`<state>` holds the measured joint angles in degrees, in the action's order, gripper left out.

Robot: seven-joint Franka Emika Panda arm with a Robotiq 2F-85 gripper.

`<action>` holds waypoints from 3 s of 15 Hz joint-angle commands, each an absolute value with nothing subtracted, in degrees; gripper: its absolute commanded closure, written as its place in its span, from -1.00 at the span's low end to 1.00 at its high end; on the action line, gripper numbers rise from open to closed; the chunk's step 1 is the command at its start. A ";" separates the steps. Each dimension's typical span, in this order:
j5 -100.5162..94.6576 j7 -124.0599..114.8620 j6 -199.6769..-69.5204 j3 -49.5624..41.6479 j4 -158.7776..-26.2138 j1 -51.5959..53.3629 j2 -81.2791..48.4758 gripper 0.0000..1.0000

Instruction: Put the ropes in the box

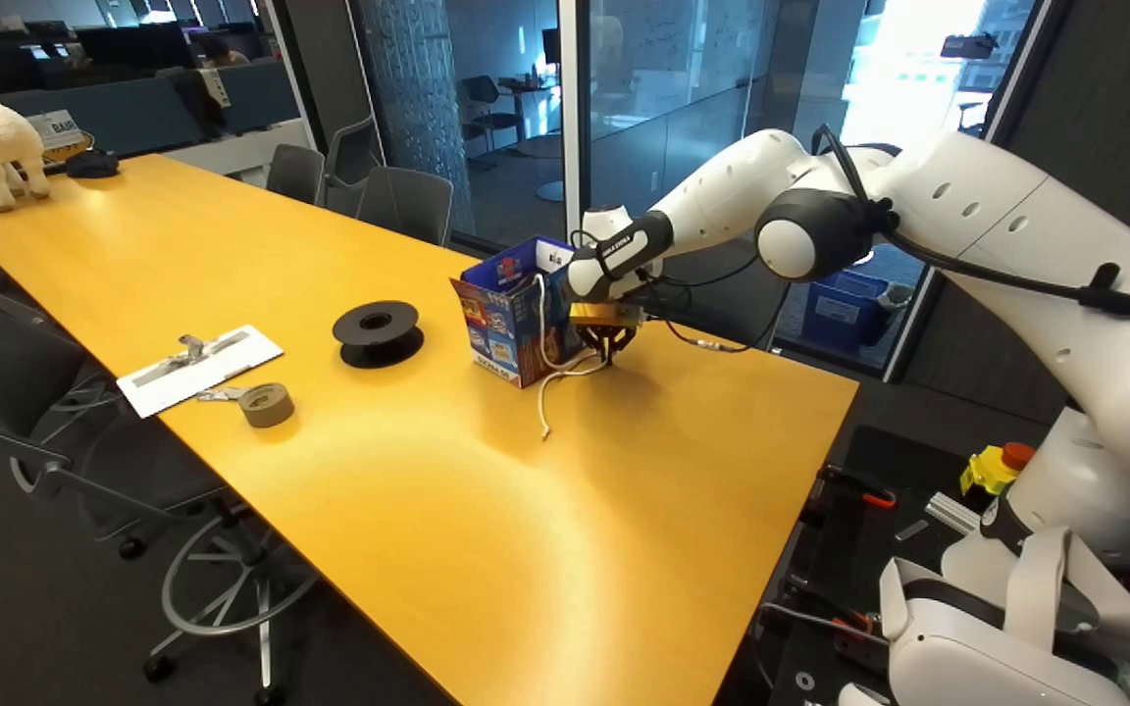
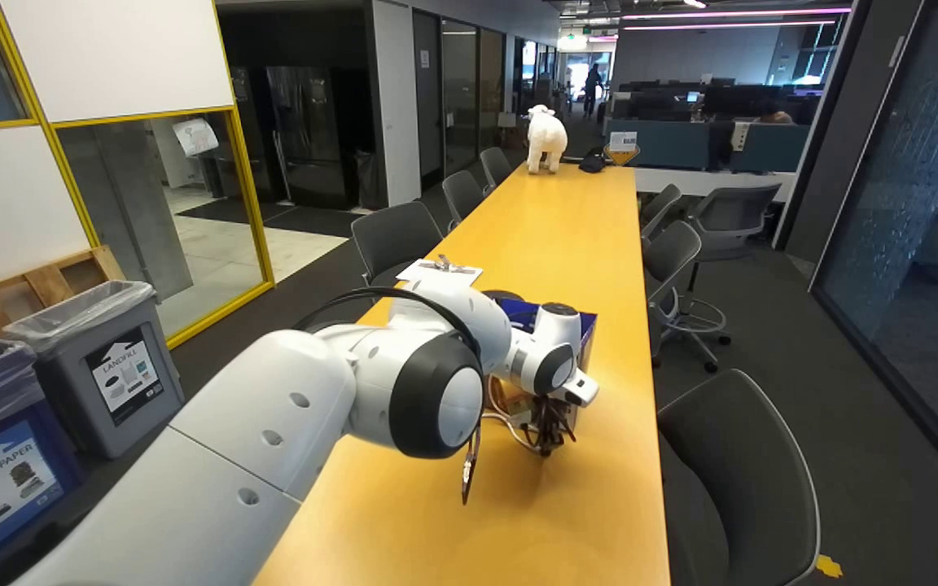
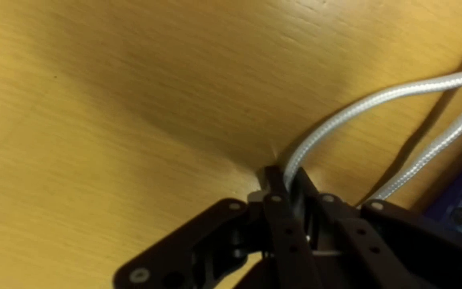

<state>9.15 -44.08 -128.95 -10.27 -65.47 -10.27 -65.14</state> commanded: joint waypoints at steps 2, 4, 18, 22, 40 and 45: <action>10.60 -42.67 -127.34 -8.69 -62.11 -11.88 -66.33 0.91; 10.64 -42.54 -127.44 -8.38 -61.90 -12.17 -66.37 0.86; 19.06 -30.76 -146.33 0.40 -73.05 -15.87 -49.51 0.83; 24.31 -25.60 -151.39 1.65 -77.66 -15.59 -43.73 0.84; 24.54 -35.24 -164.14 -2.74 -69.93 -3.82 -35.12 0.84; 23.64 -37.57 -164.27 -3.72 -65.18 -2.57 -36.73 0.88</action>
<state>24.91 -35.33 -163.50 -2.64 -69.03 -3.27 -34.88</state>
